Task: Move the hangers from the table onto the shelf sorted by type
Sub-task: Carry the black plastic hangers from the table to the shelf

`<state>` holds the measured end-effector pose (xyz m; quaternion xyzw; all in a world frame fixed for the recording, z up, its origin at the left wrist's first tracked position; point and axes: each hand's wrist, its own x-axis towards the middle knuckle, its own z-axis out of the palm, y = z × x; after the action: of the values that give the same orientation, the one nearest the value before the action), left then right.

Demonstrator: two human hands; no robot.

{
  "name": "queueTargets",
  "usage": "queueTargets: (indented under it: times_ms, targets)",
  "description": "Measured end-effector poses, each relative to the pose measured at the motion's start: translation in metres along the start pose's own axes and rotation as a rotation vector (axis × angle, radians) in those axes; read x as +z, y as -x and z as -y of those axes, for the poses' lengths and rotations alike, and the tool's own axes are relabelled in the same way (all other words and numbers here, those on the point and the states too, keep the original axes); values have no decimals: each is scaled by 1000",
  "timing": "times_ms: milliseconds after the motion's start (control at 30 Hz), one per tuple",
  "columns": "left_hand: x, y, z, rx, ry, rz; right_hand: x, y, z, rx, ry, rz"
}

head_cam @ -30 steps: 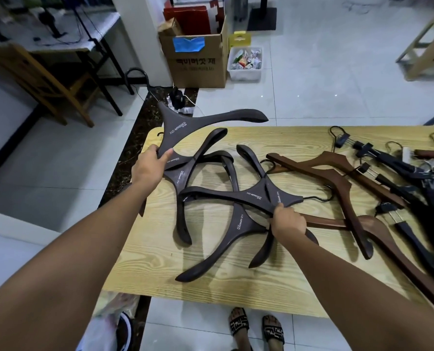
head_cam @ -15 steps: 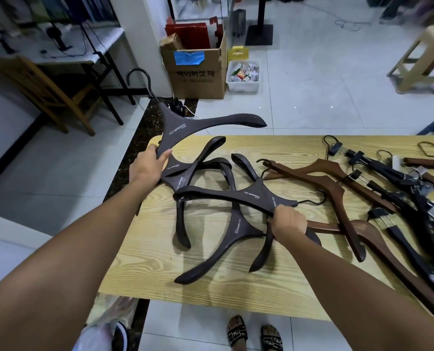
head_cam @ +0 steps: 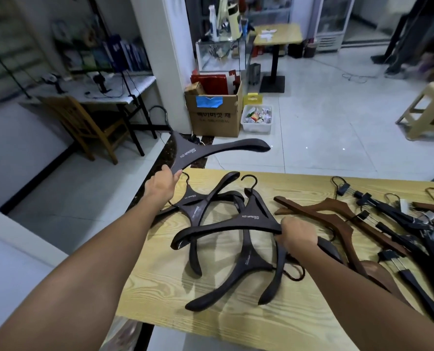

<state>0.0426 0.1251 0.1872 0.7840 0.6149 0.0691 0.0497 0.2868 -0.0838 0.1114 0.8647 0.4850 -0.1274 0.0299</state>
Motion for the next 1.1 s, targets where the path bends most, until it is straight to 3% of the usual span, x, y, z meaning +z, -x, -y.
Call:
queueTargets:
  times_ms: [200, 567, 1100]
  targets:
    - [-34, 8, 12, -37, 106, -12, -27, -9, 14, -140, 4, -29]
    - [-94, 56, 72, -219, 60, -137, -62, -18, 65, -443, -12, -84]
    - [-151, 219, 109, -608, -72, -281, -69, 24, 99, -852, 21, -206]
